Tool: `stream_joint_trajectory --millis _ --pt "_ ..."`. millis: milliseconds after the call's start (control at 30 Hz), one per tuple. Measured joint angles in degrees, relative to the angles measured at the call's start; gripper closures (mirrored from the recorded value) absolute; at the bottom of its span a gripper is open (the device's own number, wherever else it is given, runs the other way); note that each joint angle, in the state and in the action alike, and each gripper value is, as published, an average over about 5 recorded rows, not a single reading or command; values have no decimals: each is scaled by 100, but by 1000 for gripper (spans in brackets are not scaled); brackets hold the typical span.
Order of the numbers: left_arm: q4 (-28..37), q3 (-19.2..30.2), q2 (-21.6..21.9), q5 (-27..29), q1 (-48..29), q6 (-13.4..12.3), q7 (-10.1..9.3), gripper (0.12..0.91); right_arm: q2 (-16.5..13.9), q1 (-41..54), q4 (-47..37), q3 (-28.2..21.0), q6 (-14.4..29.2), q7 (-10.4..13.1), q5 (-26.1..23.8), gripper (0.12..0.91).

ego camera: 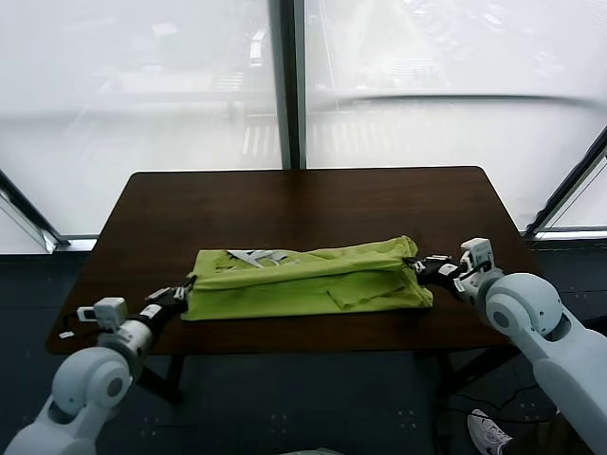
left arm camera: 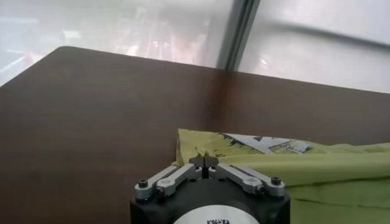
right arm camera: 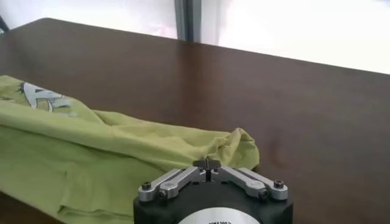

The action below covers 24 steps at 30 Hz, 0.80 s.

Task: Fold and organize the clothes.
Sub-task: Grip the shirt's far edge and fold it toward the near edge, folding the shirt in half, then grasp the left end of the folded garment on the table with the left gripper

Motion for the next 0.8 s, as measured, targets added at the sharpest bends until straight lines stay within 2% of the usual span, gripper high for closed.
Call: stream_joint_trajectory --millis 100,233,333,433,467,800 --pt "-108 -88 1 -31 107 73 -52 741 112 73 -79 27 139 159 5 464" --pt "-138 -171 25 -61 135 95 -73 488 405 312 -329 -13 373 265 -31 221" --pt "-46 -152 42 -151 -20 77 -117 303 684 499 -561 -56 453 277 -119 135" --pt "121 -61 19 -183 -308 48 -147 169 946 624 -785 -81 511 276 -236 120" --pt "183 -24 5 -179 -416 42 -153 145 1025 653 -860 -84 529 275 -275 119" --pt "862 442 -119 -107 -1339 -10 -109 123 1597 926 -1572 -70 604 438 -404 118"
